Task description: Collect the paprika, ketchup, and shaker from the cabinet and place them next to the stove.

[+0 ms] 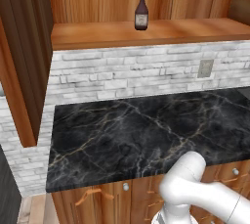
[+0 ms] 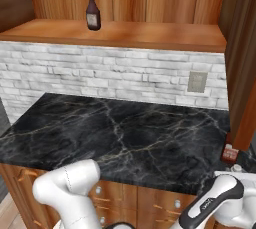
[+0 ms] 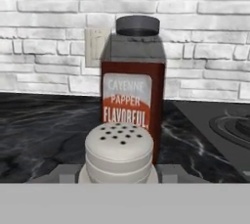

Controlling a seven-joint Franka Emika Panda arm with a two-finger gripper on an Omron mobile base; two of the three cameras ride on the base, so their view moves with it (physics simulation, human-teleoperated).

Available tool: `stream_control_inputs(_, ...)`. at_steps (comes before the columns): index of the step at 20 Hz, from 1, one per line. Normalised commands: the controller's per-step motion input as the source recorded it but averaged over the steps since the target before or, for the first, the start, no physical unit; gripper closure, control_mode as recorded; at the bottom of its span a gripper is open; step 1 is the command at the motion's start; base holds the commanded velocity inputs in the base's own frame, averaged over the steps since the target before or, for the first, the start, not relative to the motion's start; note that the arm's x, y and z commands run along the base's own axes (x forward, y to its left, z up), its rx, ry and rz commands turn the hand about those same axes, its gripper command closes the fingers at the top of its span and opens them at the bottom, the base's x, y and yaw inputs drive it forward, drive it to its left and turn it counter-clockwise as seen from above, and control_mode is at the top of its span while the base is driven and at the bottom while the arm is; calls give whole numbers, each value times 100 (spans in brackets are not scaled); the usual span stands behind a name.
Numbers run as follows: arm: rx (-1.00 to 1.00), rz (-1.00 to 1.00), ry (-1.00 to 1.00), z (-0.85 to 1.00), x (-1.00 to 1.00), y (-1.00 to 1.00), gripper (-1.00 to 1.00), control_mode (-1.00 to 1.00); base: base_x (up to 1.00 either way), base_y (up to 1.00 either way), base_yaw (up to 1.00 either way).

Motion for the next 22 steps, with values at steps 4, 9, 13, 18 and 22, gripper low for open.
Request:
stream_control_inputs(4, 0, -4, 0, 19, 0, 5, -100, -100, 0, 0, 0)
stream_control_inputs(9, -5, -5, 1, 32, -1, 16, -100, -100, 0, 0, 0)
stream_control_inputs(13, -6, -5, 0, 48, -14, 23, -100, -100, 0, 0, 0)
stream_control_inputs(18, -7, -4, -1, 54, -43, 62, -100, -100, 0, 0, 0)
stream_control_inputs(22, -9, 0, 0, 51, -46, 91, -100, -100, 0, 0, 0)
